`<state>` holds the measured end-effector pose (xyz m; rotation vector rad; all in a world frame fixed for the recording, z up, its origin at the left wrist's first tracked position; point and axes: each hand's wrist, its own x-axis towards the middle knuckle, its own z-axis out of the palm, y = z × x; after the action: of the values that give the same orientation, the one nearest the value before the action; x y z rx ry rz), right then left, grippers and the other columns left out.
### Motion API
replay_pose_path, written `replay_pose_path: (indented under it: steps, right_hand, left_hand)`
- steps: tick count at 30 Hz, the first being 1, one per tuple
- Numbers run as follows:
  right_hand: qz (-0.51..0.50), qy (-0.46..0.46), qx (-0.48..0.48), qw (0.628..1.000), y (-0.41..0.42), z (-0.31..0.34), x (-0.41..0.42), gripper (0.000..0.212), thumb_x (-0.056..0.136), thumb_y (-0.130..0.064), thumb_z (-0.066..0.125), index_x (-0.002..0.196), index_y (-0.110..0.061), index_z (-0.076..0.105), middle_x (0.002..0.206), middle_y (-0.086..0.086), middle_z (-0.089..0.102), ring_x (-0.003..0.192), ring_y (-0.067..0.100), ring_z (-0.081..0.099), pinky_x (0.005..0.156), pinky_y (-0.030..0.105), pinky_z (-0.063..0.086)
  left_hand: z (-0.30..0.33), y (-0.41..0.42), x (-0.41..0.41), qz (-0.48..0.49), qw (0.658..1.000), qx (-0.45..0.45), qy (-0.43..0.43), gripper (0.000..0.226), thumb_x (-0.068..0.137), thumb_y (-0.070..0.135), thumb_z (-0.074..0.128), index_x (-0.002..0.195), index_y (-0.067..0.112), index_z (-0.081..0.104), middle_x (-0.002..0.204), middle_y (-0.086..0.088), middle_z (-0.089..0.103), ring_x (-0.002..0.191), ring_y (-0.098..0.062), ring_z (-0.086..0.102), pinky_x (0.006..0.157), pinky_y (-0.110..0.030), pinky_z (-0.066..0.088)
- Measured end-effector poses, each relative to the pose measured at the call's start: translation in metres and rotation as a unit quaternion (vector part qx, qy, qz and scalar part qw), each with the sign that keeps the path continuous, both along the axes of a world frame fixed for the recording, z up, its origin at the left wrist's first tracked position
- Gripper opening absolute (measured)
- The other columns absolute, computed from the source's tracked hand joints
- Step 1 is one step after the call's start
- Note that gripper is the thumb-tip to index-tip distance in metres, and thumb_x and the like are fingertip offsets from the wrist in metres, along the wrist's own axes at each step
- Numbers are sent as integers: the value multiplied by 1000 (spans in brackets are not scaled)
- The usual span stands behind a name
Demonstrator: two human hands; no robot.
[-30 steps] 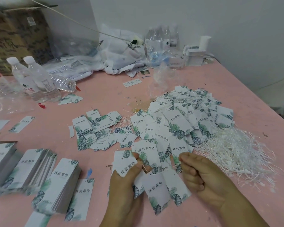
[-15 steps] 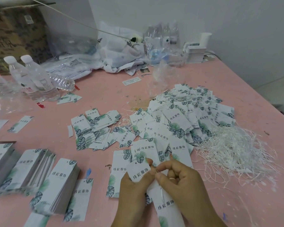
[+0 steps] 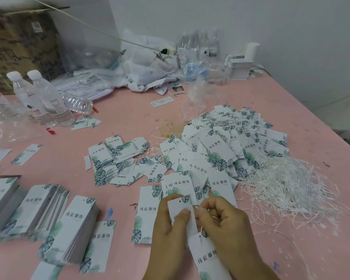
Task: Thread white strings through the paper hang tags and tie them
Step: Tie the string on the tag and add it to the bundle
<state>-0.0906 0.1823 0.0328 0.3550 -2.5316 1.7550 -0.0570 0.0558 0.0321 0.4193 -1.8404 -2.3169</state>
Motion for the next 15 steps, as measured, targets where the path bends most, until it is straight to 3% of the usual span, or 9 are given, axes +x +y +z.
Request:
replay_pose_path:
  steps: [3, 5, 7, 15]
  right_hand:
    - [6, 14, 6, 1000, 0, 2, 2, 18, 85, -17, 71, 80, -33, 64, 57, 11, 54, 48, 19, 46, 51, 33, 46]
    - [9, 12, 7, 1000, -2, 3, 3, 15, 84, -18, 70, 80, -32, 64, 57, 11, 52, 49, 19, 44, 52, 34, 45]
    - [9, 1, 16, 1000, -3, 3, 3, 16, 85, -17, 71, 81, -31, 63, 57, 12, 53, 52, 26, 47, 55, 40, 48]
    - [-3, -25, 26, 999, -2, 5, 1, 18, 83, -15, 70, 79, -31, 63, 56, 8, 55, 48, 6, 42, 51, 34, 46]
  left_hand:
    - [-2, 4, 5, -30, 998, -58, 16, 12, 87, 31, 53, 97, 37, 55, 83, 8, 71, 67, -6, 64, 59, -19, 49]
    - [-6, 6, 7, -50, 996, -64, 24, 20, 83, 44, 54, 101, 36, 54, 81, 5, 66, 70, -10, 62, 66, -28, 49]
    - [-6, 7, 7, -68, 995, -71, 33, 28, 79, 52, 52, 102, 36, 54, 81, 5, 66, 72, -10, 63, 67, -27, 51]
    - [-1, 6, 5, -78, 994, -61, 50, 13, 88, 41, 52, 98, 35, 59, 79, 8, 65, 71, -2, 62, 63, -13, 50]
